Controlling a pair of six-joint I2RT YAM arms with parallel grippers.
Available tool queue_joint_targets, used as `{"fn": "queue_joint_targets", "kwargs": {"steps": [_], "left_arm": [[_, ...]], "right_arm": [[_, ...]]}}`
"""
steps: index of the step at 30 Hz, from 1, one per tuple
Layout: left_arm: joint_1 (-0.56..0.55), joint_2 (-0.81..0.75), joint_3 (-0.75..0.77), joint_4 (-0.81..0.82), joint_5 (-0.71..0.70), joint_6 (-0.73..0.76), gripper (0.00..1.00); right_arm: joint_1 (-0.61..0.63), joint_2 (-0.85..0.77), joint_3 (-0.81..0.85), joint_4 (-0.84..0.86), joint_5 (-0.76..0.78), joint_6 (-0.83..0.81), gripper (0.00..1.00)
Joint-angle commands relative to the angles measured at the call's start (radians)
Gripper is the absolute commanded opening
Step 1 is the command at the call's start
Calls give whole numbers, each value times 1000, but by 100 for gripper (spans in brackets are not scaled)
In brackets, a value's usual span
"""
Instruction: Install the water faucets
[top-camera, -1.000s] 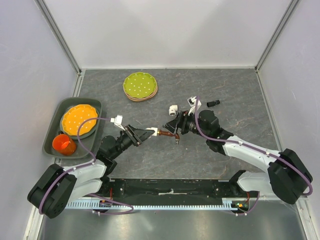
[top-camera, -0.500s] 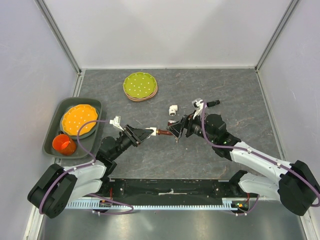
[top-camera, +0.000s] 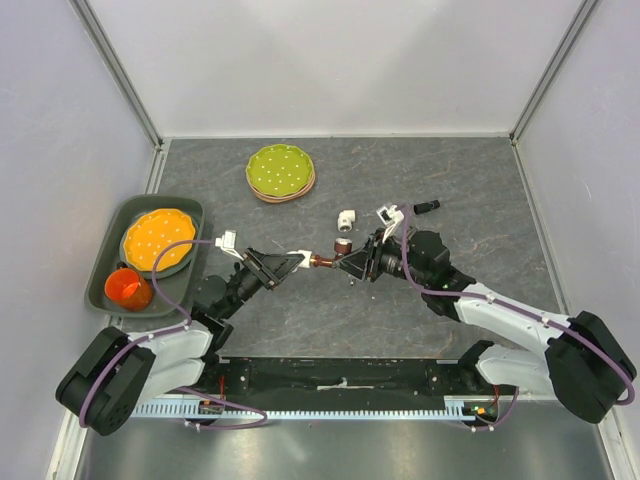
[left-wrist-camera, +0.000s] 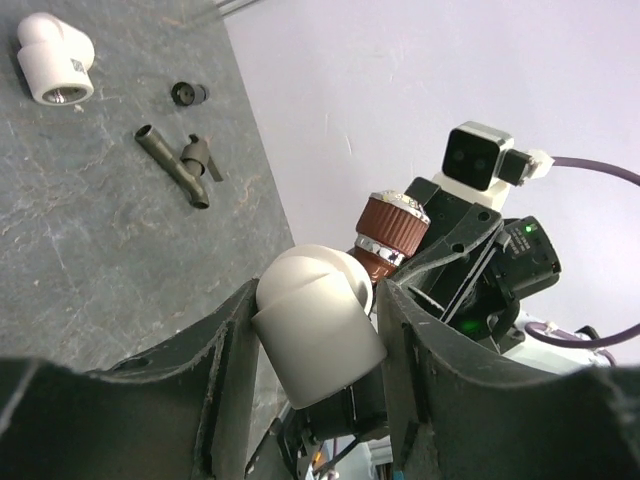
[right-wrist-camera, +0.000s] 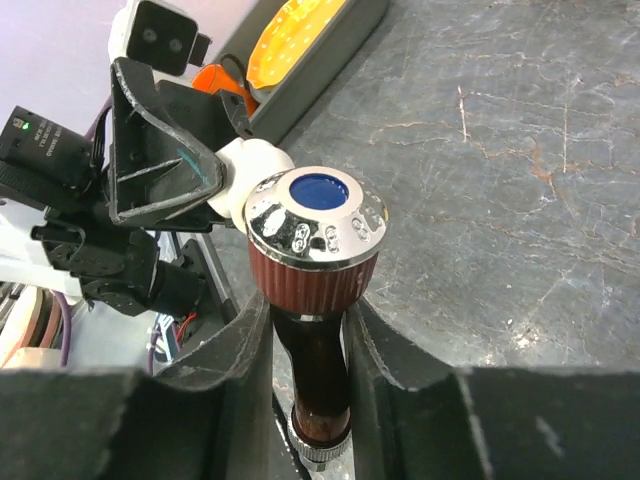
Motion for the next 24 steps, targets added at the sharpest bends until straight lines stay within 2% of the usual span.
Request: {"fn": "queue_joint_targets", "kwargs": {"steps": [1,3,4,5,12,20,24], "left_arm": [[-5,11,-5,173,28,15,2],[-3,25,-13,220,34,31,2],[-5,28,-16,235,38,53,2],[-5,33,-19,252,39,65,2],[-5,14,-40,347,70,196,2],[-5,5,-49,417,99,229,2],[-5,-1,-51,423,87,216,2]], "right_arm": [[-13,22,5,112,-57,100,22],[-25,44,6,119,-65,146,10],[-30,51,8,126,-71,195,1],[-34,67,6,140,-78,219,0],[-64,140,-17,316,-157,468,0],[-73,258,-50,621,-210,738,0],[-76,286,-67,715,-220,806,0]]}}
